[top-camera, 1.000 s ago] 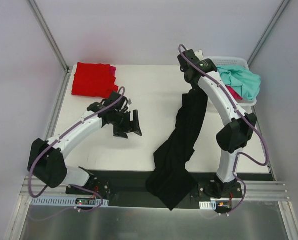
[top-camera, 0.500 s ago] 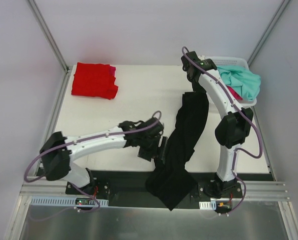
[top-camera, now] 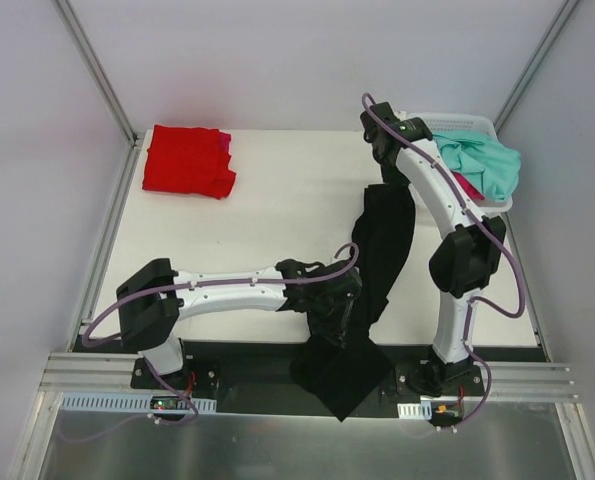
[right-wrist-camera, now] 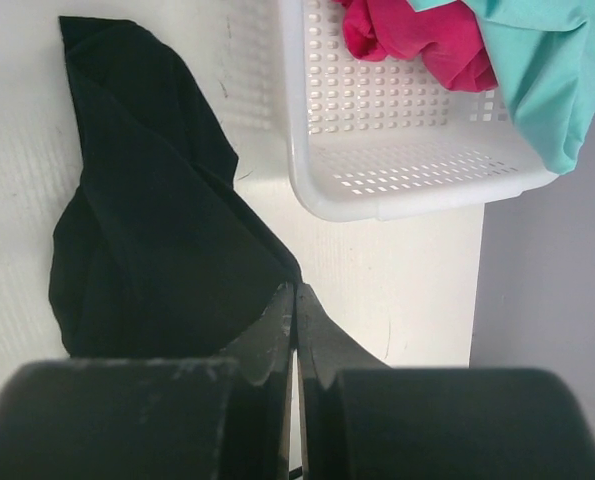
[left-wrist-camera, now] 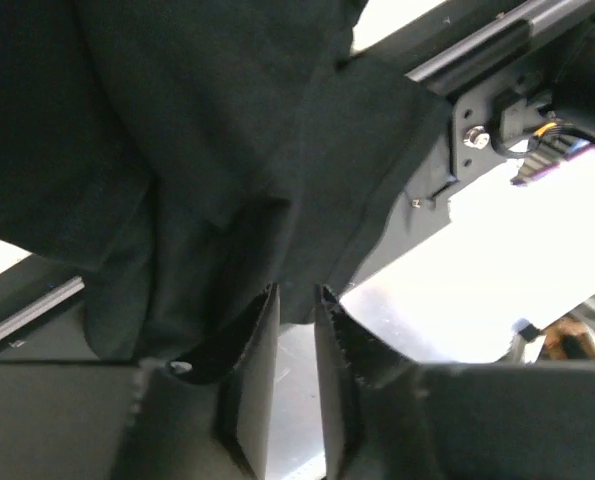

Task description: Fold and stack the t-shirts

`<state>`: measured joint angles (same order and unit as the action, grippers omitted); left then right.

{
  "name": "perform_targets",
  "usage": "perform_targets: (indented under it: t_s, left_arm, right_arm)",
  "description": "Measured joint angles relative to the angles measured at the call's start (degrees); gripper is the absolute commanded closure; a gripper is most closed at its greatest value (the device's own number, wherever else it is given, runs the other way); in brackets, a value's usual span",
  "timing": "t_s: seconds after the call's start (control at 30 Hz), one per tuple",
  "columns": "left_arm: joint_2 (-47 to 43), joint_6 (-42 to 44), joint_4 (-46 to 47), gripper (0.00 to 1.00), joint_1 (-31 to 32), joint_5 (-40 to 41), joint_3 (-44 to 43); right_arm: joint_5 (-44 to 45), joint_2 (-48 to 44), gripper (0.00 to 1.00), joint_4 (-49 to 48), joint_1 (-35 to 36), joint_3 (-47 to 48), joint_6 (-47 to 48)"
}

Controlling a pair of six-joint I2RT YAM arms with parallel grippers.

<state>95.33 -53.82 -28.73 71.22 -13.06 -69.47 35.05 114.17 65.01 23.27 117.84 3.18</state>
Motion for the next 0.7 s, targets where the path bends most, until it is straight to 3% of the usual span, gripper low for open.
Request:
perform_targets:
  t_s: [0.2,0.33,0.7]
  left_arm:
    - [1.1,-1.4,0.7,0.93,0.0,1.8,2.7]
    - [5.1,-1.1,1.3,0.85,-1.1,2.7,2.9]
    - [13.4,0.5,0.3,0.83,-3.9,0.8,1.6]
  right_arm:
    - [-2.7,-4.0,0.99,0.1,1.7,-1.3,-0.1]
    - [-3.9,-9.0,0.99,0.3,3.8,-1.3,-0.2]
    - [-4.4,-17.7,0.99,2.2,6.0,-1.2,-0.1]
